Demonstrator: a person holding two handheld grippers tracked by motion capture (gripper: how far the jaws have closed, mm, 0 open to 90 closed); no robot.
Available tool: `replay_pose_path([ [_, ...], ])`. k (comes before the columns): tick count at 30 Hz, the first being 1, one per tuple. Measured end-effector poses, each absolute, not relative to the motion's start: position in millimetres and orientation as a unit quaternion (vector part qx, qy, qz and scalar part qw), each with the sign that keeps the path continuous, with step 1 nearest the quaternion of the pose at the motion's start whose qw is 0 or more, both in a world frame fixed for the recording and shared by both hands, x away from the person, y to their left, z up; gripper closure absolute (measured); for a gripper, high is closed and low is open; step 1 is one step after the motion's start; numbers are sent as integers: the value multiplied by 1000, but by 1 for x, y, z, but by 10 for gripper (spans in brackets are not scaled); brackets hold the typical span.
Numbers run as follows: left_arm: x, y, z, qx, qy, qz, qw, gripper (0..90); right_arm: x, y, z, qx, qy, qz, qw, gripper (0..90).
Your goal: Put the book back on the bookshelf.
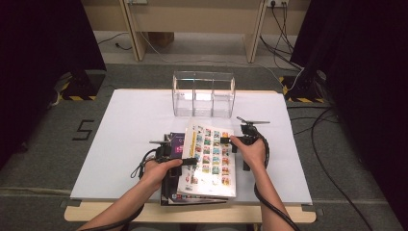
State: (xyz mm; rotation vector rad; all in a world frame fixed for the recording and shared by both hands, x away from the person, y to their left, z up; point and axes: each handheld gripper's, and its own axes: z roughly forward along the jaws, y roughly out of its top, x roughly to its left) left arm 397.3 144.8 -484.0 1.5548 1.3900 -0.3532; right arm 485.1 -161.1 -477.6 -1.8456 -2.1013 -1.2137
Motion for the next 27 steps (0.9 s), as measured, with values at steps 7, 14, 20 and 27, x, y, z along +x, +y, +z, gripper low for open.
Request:
replay_pose_path([
  [7,402,146,-480,668,559,-138,471,678,488,-161,-479,-606,-685,-400,59,325],
  [14,404,150,-475,693,551,-131,447,644,489,-166,-468,-603,-688,-400,53,509],
  [20,406,151,-477,693,555,-135,440,649,485,-161,-450,-586,-703,-402,26,615],
  [27,408,153,-476,697,555,-138,433,658,477,-145,-421,-554,-716,-424,8,684],
])
